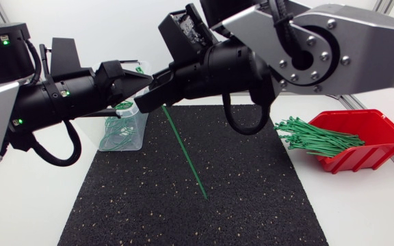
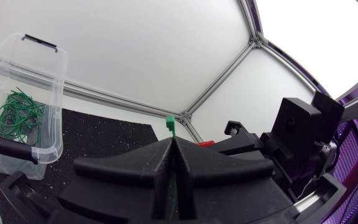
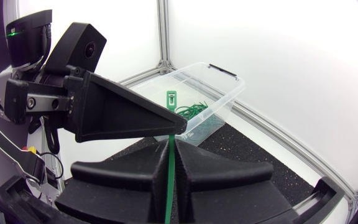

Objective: Take a green cable tie from the red box, thread the tail through the head to close it, then place it in the transparent bin on the left.

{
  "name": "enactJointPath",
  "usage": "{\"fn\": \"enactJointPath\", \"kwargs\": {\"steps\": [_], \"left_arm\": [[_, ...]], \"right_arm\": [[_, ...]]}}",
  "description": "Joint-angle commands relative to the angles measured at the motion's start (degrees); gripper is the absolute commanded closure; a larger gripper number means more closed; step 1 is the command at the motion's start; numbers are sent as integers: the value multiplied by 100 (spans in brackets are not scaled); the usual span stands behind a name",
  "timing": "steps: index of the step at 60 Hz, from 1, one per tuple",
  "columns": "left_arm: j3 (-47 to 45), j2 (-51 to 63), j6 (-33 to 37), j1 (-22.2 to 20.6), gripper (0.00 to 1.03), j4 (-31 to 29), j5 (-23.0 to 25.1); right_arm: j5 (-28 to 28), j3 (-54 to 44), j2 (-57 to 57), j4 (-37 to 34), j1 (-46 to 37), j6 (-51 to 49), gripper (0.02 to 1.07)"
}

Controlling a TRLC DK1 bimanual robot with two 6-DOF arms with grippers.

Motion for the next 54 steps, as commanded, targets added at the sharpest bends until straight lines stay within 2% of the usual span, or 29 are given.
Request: {"fn": "enactJointPath", "kwargs": {"steps": [1, 5, 13, 21, 30, 35, 41, 54], "left_arm": [[-124, -62, -7, 40, 100, 87, -32], [-141, -123, 81, 75, 100, 78, -24], [-141, -194, 371, 145, 100, -36, 47], [-133, -238, 555, 268, 100, -107, 337], [-80, -317, 801, 365, 100, -300, 750], [-97, -387, 960, 374, 100, -414, 864], [-89, -440, 1206, 400, 100, -608, 1066], [-124, -466, 1513, 427, 100, -827, 1268]], "right_arm": [[27, -95, 88, 21, 64, 94, 95], [36, -104, 71, -23, 46, 50, 90], [10, -174, 18, -137, 2, -82, 67], [1, -288, -61, -225, -6, -240, 51], [-17, -578, -272, -278, -77, -548, 51], [-8, -824, -518, -269, -165, -724, 46], [-25, -1079, -817, -313, -305, -934, 45], [-148, -1492, -1265, -445, -543, -1251, 43]]}}
